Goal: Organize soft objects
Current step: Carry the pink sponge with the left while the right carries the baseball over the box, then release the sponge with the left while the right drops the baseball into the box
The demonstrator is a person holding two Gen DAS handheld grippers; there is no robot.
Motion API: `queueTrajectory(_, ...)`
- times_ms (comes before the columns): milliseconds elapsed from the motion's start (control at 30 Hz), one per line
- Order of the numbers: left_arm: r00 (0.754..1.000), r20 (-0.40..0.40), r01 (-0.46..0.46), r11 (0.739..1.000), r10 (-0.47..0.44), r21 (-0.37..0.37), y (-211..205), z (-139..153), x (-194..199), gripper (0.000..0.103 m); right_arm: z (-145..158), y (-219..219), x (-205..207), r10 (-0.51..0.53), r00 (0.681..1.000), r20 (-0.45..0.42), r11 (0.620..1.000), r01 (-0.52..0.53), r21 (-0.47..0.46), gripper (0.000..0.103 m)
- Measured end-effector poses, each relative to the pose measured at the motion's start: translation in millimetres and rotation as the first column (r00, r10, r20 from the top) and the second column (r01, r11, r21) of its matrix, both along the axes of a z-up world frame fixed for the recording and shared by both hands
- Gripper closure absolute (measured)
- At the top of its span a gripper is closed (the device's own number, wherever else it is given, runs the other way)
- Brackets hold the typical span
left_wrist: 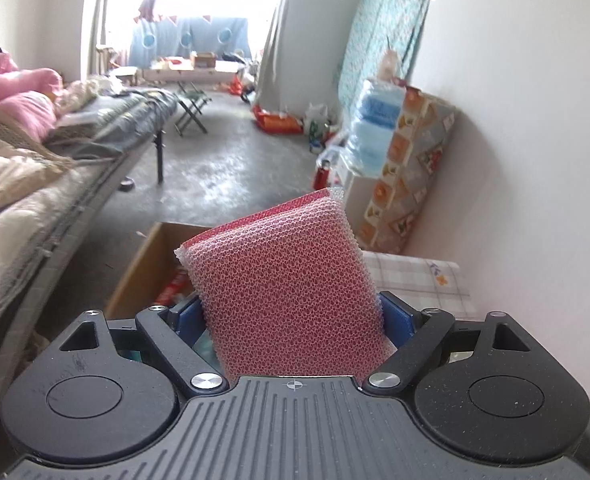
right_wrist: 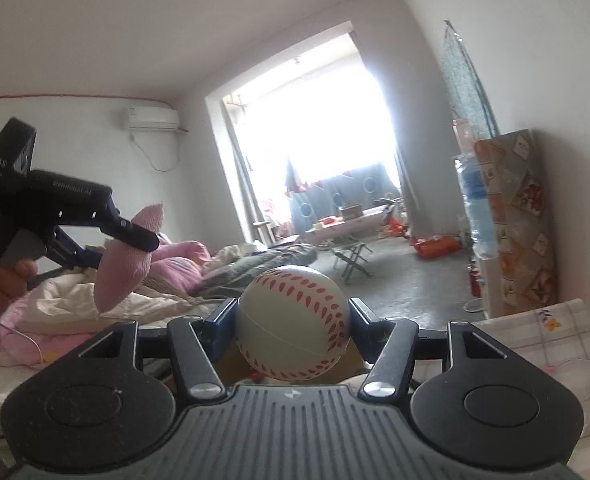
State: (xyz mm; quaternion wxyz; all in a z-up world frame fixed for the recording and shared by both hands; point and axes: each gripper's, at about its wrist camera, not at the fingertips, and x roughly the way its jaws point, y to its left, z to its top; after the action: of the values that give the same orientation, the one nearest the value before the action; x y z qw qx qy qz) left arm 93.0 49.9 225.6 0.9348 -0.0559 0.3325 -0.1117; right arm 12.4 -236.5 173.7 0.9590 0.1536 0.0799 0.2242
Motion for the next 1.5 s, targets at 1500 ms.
queueTrajectory(1500,0.791,-0.586,0.348,0.916,-0.173,0.200,95.0,-240.9,120.6,0.014,-132.3,241.7,283.8,0.208,0.546,-0.811,0.927,-0.376,-0.015,0.041)
